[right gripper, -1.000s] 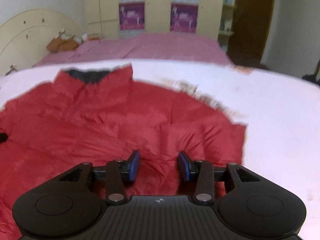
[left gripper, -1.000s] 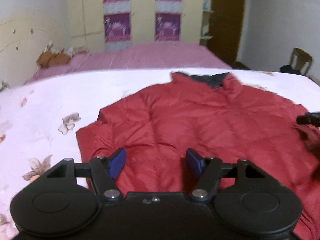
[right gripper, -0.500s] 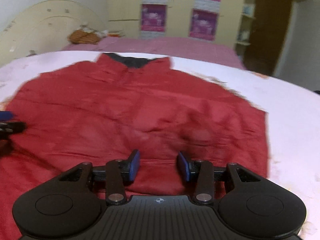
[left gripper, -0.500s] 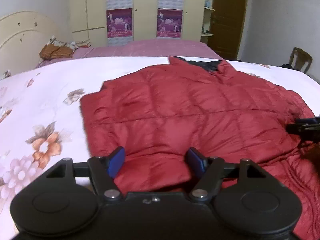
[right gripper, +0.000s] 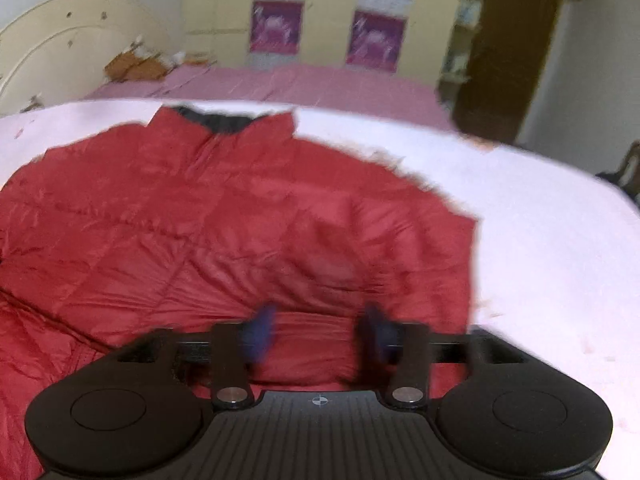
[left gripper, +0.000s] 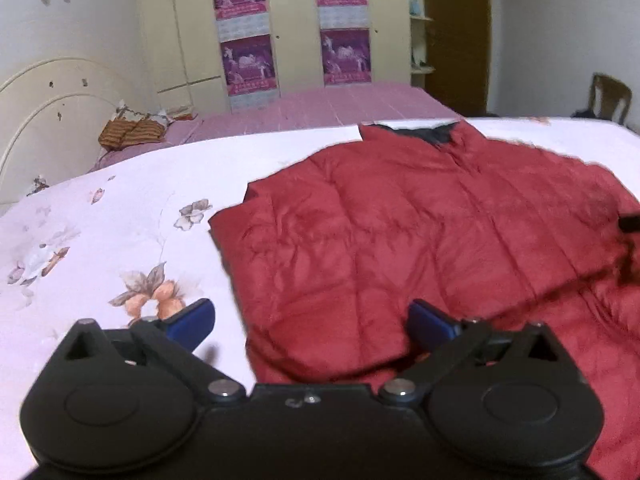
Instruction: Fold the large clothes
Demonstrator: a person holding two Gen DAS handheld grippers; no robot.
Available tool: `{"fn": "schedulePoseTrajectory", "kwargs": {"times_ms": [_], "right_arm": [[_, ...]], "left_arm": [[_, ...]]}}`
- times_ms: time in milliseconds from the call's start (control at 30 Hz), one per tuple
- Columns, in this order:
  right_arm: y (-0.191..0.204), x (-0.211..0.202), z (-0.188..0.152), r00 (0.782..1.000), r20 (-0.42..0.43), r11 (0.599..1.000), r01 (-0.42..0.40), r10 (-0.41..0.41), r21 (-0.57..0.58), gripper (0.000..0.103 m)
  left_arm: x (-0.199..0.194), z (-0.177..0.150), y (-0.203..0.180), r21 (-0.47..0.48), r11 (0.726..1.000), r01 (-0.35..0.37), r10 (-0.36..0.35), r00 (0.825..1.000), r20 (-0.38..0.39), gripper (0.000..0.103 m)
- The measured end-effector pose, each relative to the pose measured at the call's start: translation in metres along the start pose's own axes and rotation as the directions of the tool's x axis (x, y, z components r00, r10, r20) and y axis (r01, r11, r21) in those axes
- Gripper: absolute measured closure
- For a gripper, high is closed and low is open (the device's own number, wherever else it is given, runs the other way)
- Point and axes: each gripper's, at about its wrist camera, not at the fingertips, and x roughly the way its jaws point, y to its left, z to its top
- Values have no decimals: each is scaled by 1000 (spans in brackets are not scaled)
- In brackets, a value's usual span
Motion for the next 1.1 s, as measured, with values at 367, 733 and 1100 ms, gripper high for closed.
{"fn": "schedulePoseTrajectory", "kwargs": {"times_ms": [367, 733, 1100], "right_arm": [[-41, -65, -49, 999, -7, 976, -32, 35, 214, 31], [-85, -130, -121, 991, -25, 939, -118, 133, 324, 31], [-130, -199, -208, 970, -34, 874, -200, 239, 442, 31]], "left_arm": [[-53, -34, -4, 6, 1000, -16, 16, 1000, -16, 2], [-125, -90, -23, -6, 996, -84, 83, 994, -65, 8], [-188, -158, -1, -233, 972, 2, -33, 991, -131, 26]]}}
